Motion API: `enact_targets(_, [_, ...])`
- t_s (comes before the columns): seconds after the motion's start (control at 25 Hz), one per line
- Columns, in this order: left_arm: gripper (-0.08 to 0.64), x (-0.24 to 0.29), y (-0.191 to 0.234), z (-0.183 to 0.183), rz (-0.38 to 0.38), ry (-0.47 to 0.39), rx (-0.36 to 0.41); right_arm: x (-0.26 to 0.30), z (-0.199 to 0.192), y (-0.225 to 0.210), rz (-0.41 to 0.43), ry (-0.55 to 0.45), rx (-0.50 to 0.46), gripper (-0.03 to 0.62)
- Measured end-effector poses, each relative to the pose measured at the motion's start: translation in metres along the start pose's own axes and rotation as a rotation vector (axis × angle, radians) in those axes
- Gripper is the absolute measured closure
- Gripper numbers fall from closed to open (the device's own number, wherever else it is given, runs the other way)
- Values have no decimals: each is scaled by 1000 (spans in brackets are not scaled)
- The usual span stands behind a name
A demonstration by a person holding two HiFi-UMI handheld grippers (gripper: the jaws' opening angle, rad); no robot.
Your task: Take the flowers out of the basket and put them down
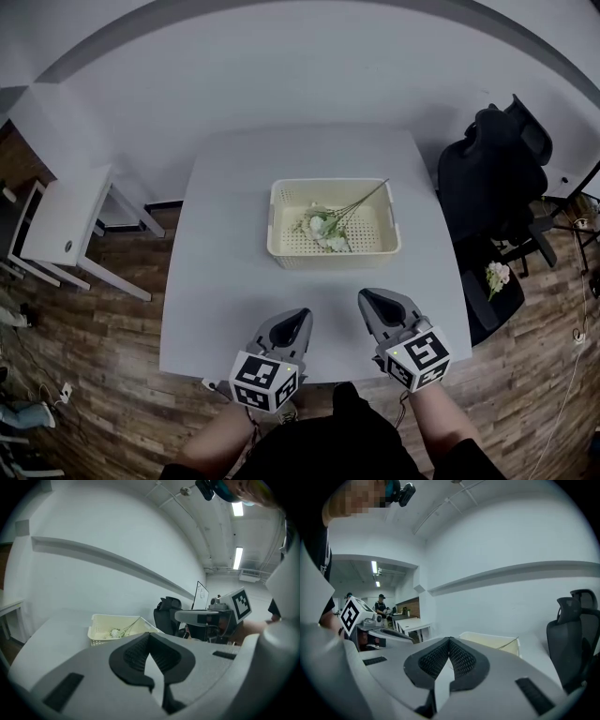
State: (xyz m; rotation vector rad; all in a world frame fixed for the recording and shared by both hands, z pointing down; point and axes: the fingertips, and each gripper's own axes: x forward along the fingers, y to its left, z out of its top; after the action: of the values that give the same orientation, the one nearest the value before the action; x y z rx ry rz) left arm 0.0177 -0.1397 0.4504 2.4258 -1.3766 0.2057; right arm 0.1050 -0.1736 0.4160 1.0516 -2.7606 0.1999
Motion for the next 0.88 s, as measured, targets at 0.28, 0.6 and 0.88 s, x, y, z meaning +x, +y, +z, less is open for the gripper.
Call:
enact_targets(0.28, [554,50,-2,4,22,20,-10,23,0,-53,53,49,-75,571])
enact_targets(0.6, [554,102,3,9,44,31,-24,56,-6,-107,103,118,-156,571])
enact_targets(0.88, [554,140,9,3,53,55,-48,91,-19,-146,151,230,-344,569])
